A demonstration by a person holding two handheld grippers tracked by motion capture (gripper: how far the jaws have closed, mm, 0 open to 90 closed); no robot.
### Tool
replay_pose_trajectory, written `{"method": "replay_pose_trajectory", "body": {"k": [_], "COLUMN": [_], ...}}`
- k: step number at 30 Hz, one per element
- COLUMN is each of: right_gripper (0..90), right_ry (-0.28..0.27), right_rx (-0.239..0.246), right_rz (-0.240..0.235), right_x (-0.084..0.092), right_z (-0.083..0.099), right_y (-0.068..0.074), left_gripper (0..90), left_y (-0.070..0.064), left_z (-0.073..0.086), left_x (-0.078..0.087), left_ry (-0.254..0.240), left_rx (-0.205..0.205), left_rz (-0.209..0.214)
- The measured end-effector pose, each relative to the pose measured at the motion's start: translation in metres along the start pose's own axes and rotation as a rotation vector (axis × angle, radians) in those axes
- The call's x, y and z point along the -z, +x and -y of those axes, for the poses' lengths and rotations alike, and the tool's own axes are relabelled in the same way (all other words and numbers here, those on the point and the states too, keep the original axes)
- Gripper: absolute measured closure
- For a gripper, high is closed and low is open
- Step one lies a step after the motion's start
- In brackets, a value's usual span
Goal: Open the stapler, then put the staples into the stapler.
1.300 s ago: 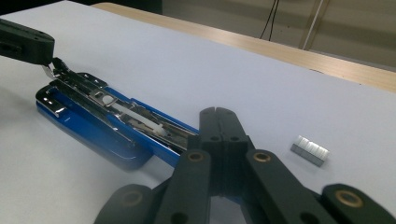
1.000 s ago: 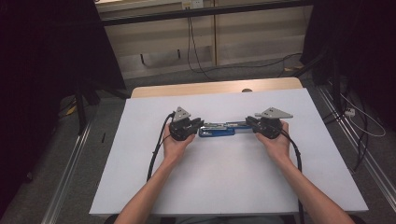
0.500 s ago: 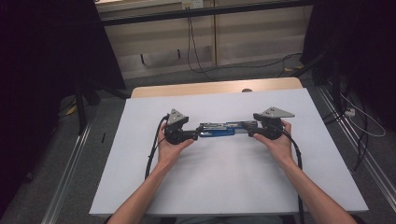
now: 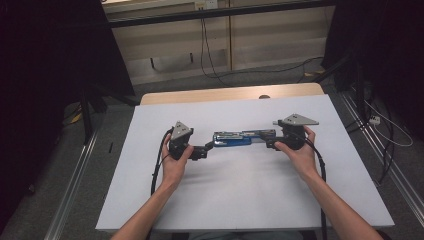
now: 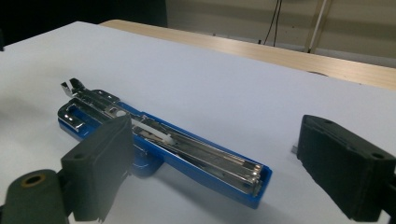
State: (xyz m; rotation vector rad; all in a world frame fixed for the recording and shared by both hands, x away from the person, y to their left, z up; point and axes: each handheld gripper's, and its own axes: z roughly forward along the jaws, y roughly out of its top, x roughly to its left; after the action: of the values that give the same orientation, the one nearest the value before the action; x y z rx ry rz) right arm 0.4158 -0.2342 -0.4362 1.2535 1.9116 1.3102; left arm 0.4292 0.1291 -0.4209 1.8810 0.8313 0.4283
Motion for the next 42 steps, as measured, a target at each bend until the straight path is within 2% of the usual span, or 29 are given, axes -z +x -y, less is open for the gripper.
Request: {"method": "replay_pose_trajectory", "body": {"k": [7, 11, 15, 18, 20, 22, 25, 29, 33, 37, 42], "right_gripper": [9.3, 10.7, 10.9, 8.7, 6.4, 4.7, 4.5, 6.3, 8.8, 10.3, 11.0], "right_ry": [0.009, 0.013, 0.029, 0.044, 0.064, 0.058, 0.067, 0.085, 0.1, 0.091, 0.144], "right_rx": [-0.013, -0.017, -0.012, -0.015, -0.023, -0.029, -0.047, -0.024, -0.028, -0.045, -0.047], "right_rz": [0.008, 0.017, 0.012, 0.017, -0.001, 0.003, -0.026, -0.028, -0.014, 0.008, 0.006], "right_x": [0.009, 0.012, 0.01, 0.009, 0.008, 0.007, 0.005, 0.004, 0.006, 0.007, -0.001], "right_z": [-0.001, -0.002, -0.002, -0.006, -0.009, -0.01, -0.012, -0.016, -0.022, -0.023, -0.018], "right_y": [-0.007, -0.011, -0.012, -0.012, -0.014, -0.016, -0.023, -0.03, -0.039, -0.052, -0.066], "left_gripper": [4.5, 4.7, 4.8, 4.8, 4.8, 4.8, 4.8, 4.8, 4.8, 4.8, 4.8], "left_y": [-0.002, -0.002, -0.003, -0.005, -0.005, -0.005, -0.005, -0.006, -0.007, -0.01, -0.018], "left_z": [0.008, 0.013, 0.019, 0.022, 0.024, 0.028, 0.033, 0.04, 0.043, 0.048, 0.05], "left_x": [0.025, 0.036, 0.045, 0.053, 0.058, 0.062, 0.068, 0.076, 0.085, 0.093, 0.1], "left_ry": [-0.018, -0.028, -0.03, -0.032, -0.042, -0.046, -0.036, -0.024, -0.033, -0.025, -0.019], "left_rx": [-0.023, -0.002, -0.008, -0.002, 0.007, 0.012, 0.0, 0.002, 0.009, -0.005, -0.018], "left_rz": [-0.015, -0.023, -0.026, -0.031, -0.027, -0.037, -0.042, -0.04, -0.045, -0.038, -0.036]}}
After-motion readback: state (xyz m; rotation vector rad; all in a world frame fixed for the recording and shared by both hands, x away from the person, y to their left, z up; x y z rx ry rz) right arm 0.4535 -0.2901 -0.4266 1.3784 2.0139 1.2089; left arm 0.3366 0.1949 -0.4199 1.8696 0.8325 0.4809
